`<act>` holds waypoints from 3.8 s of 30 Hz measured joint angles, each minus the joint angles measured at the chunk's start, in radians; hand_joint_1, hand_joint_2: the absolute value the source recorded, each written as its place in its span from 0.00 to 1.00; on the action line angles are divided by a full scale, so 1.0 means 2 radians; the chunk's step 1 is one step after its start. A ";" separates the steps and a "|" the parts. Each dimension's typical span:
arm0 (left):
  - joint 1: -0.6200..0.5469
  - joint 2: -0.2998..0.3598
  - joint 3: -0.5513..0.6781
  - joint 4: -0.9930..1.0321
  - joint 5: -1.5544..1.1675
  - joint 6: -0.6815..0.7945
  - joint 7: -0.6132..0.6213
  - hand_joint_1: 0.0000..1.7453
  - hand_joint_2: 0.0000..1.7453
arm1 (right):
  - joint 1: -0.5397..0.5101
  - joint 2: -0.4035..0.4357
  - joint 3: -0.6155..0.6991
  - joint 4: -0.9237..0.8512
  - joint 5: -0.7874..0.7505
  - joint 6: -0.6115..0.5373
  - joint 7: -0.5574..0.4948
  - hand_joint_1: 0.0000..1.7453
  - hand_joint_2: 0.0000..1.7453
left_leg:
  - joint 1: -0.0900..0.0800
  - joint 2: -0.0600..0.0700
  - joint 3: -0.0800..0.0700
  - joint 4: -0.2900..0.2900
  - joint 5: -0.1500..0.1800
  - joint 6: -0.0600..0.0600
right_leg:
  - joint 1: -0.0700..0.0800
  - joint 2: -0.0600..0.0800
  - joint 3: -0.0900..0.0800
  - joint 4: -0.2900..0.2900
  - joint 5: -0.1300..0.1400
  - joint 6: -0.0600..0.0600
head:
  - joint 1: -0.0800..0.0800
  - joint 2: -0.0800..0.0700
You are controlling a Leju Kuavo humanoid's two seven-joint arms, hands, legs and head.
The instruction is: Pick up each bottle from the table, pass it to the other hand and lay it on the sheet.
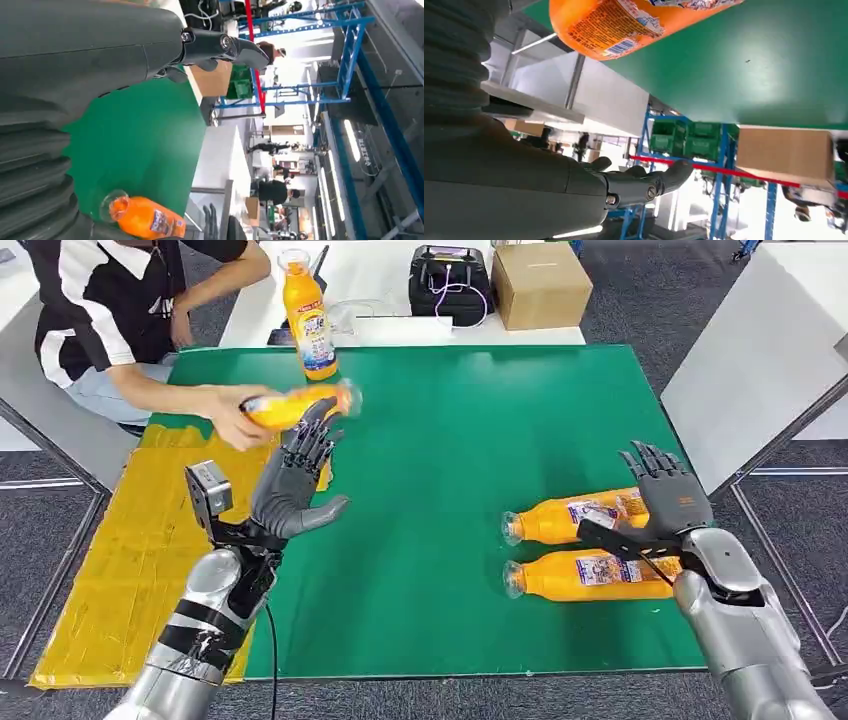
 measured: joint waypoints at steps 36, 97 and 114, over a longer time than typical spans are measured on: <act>-0.043 -0.012 -0.030 0.085 0.018 -0.009 -0.011 0.00 1.00 | -0.145 0.018 0.094 0.263 -0.018 0.090 -0.013 0.79 1.00 | 0.000 0.000 0.000 0.000 0.000 0.000 | 0.000 0.000 0.000 0.000 0.000 0.000 | 0.000 0.000; -0.016 -0.027 -0.063 0.076 -0.015 0.016 0.006 0.00 1.00 | 0.007 0.233 -0.039 -0.038 -0.262 -0.048 -0.045 1.00 1.00 | 0.000 0.000 0.001 0.000 0.000 0.000 | 0.001 0.000 0.001 0.000 0.000 0.000 | 0.000 0.000; -0.005 -0.028 -0.057 0.066 -0.020 0.025 0.008 0.00 1.00 | 0.043 0.308 0.115 -0.029 -0.263 0.006 -0.048 1.00 1.00 | 0.000 0.000 0.000 0.000 0.000 0.000 | 0.001 0.000 0.000 0.000 0.000 0.000 | 0.000 0.000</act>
